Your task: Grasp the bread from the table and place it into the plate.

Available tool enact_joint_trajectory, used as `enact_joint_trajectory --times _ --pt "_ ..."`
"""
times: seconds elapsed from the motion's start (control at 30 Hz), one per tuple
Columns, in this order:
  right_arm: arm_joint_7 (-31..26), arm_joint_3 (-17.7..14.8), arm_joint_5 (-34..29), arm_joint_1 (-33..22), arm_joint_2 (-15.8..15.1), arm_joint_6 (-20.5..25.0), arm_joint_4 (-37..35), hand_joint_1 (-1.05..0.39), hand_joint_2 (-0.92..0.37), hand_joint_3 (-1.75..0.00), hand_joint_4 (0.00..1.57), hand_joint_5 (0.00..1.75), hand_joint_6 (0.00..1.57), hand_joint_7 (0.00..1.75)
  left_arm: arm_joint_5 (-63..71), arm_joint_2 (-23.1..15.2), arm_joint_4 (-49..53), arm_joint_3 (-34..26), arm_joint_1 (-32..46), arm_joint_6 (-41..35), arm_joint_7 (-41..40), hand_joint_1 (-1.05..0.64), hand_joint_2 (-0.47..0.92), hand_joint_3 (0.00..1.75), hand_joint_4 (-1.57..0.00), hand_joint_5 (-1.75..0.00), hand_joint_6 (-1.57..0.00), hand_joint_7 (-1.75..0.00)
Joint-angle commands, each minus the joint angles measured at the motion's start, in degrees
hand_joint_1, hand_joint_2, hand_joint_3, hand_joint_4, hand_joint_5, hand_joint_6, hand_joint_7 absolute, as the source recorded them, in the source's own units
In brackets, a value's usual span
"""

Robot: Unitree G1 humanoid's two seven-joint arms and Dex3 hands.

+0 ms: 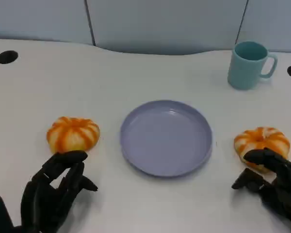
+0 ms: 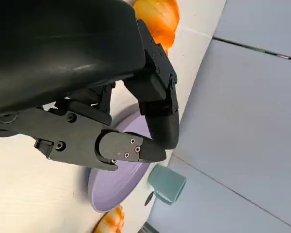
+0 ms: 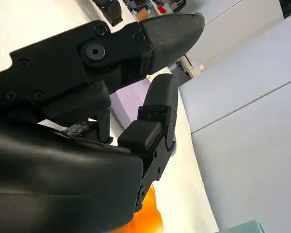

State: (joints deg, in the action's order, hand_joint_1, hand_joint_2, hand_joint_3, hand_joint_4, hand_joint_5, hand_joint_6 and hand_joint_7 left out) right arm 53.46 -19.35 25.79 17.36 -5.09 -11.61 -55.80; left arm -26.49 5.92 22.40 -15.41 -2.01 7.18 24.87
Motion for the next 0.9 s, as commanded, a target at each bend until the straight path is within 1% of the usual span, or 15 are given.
enact_joint_trajectory --times 0.03,0.07,0.1,0.17,0.2,0.27,0.33,0.37,0.4,0.43,0.47,0.63,0.77,0.87,0.9 --pt "-0.03 -0.35 -0.19 -0.72 -0.24 -0.15 -1.69 -0.43 -0.92 -0.08 0.72 1.25 0.82 0.72 -0.41 -1.34 0.15 -0.24 -0.25 0.91 1.44 -0.42 0.92 0.17 -0.63 -1.63 -0.7 -0.94" --pt "0.3 -0.49 -0.11 -0.54 -0.17 -0.74 -2.16 -0.43 -0.92 -0.09 0.72 1.26 0.82 0.73 0.46 -1.59 1.19 -0.02 -0.59 3.23 2.41 -0.39 0.92 0.16 -0.62 -1.54 -0.68 -0.86" --pt "0.55 -0.59 -0.06 -0.38 -0.12 -1.21 -2.57 -0.42 -0.92 -0.09 0.72 1.26 0.82 0.73 1.11 -1.75 2.03 0.11 -0.86 5.0 3.14 -0.38 0.92 0.16 -0.61 -1.42 -0.68 -0.73" --pt "0.23 -0.48 -0.4 -0.19 -0.18 -1.79 -2.92 -0.42 -0.92 -0.1 0.72 1.27 0.82 0.73 3.27 -2.05 3.88 0.61 -1.44 9.46 3.56 -0.38 0.92 0.16 -0.61 -1.36 -0.68 -0.65" --pt "-0.12 -0.37 -0.63 -0.03 -0.28 -1.81 -3.04 -0.43 -0.92 -0.1 0.71 1.27 0.82 0.73 4.75 -2.36 5.18 1.0 -1.98 12.62 3.88 -0.42 0.92 0.16 -0.58 -1.26 -0.7 -0.48" --pt "-0.48 -0.27 -0.85 0.17 -0.39 -1.8 -3.21 -0.43 -0.92 -0.11 0.71 1.27 0.82 0.74 6.37 -2.73 7.36 1.4 -2.83 16.9 4.37 -0.46 0.92 0.17 -0.56 -1.19 -0.73 -0.29" --pt "-0.48 -0.3 -0.87 0.23 -0.4 -1.81 -3.32 -0.43 -0.92 -0.11 0.71 1.27 0.82 0.74 6.42 -2.86 8.73 1.5 -3.28 18.55 4.61 -0.46 0.92 0.17 -0.55 -1.17 -0.74 -0.25" --pt "-0.45 -0.4 -0.74 0.36 -0.35 -1.82 -3.23 -0.43 -0.92 -0.11 0.7 1.28 0.82 0.74 8.07 -4.03 8.09 2.35 -3.67 20.29 4.77 -0.47 0.92 0.17 -0.55 -1.17 -0.75 -0.24" --pt "-0.38 -0.42 -0.69 0.45 -0.35 -1.81 -3.07 -0.43 -0.92 -0.11 0.7 1.28 0.81 0.74 9.55 -5.08 7.47 3.08 -4.04 21.88 4.93 -0.52 0.92 0.12 -0.48 -1.03 -0.64 -0.14" --pt "-0.34 -0.42 -0.66 0.5 -0.36 -1.8 -2.96 -0.43 -0.92 -0.12 0.7 1.29 0.81 0.75 10.57 -5.82 7.08 3.63 -4.29 23.01 4.99 -0.54 0.92 0.1 -0.46 -0.96 -0.59 -0.09" --pt "-0.31 -0.41 -0.65 0.53 -0.36 -1.8 -2.9 -0.43 -0.92 -0.12 0.7 1.29 0.81 0.75 11.13 -6.26 6.96 3.98 -4.44 23.76 4.97 -0.55 0.92 0.09 -0.44 -0.91 -0.57 -0.06" --pt "0.47 -0.56 -0.36 0.33 -0.35 -1.48 -2.89 -0.43 -0.92 -0.11 0.7 1.3 0.81 0.75 24.9 -10.46 6.47 5.94 -5.72 33.71 -4.21 -0.59 0.92 0.07 -0.33 -0.66 -0.46 0.0" --pt "0.47 -0.6 -0.41 0.29 -0.34 -1.58 -2.94 -0.43 -0.92 -0.11 0.71 1.3 0.82 0.75 27.41 -11.46 7.05 7.14 -5.89 35.42 -7.61 -0.6 0.92 0.06 -0.33 -0.61 -0.45 0.0" --pt "0.9 -0.8 -0.1 -0.05 -0.18 -1.23 -3.08 -0.42 -0.92 -0.11 0.7 1.29 0.8 0.74 47.46 -17.4 3.4 7.94 -8.09 40.5 -20.19 -0.53 0.9 0.04 -0.26 -0.57 -0.39 0.0" --pt "1.07 -0.96 0.03 -0.02 -0.11 -1.35 -3.45 -0.42 -0.92 -0.1 0.7 1.26 0.81 0.72 51.67 -18.75 2.94 8.31 -8.72 41.19 -23.23 -0.53 0.89 0.03 -0.22 -0.56 -0.36 0.0"
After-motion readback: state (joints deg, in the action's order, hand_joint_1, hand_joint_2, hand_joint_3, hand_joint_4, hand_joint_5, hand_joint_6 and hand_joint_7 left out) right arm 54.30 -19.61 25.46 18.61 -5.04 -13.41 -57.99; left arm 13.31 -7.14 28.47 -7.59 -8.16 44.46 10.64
